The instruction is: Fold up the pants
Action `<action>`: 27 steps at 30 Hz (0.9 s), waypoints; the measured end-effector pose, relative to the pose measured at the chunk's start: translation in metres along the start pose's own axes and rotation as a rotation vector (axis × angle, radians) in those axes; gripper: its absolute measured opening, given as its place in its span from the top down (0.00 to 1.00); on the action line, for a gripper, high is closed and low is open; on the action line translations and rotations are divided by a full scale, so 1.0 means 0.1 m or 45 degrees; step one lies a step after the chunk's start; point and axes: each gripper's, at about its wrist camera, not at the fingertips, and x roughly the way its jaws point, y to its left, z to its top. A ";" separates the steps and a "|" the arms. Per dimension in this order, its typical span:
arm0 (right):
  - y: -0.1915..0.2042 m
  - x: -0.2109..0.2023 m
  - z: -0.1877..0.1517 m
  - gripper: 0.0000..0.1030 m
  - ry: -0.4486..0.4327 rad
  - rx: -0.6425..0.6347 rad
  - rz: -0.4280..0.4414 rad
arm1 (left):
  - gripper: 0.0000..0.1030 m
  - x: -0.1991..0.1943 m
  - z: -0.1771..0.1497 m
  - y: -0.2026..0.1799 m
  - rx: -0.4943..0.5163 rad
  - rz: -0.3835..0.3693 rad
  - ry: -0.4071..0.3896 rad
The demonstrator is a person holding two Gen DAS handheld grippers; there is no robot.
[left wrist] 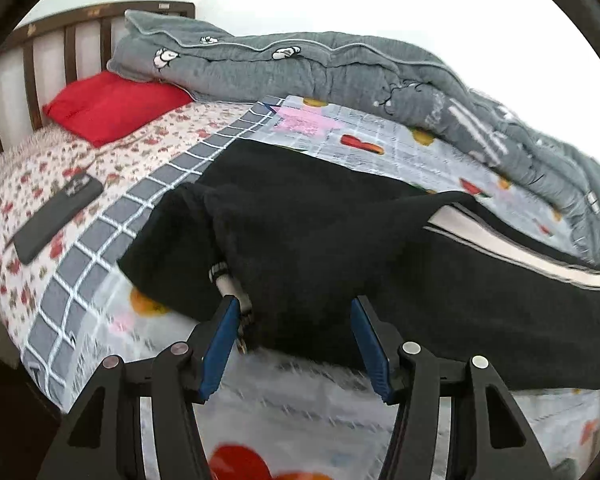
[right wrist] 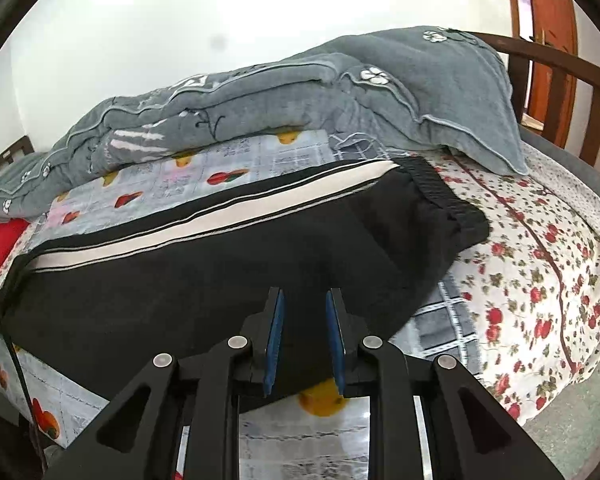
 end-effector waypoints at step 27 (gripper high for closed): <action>0.60 0.59 -0.05 0.79 0.080 -0.012 -0.042 | 0.31 0.71 1.22 0.37 -0.126 0.012 -0.171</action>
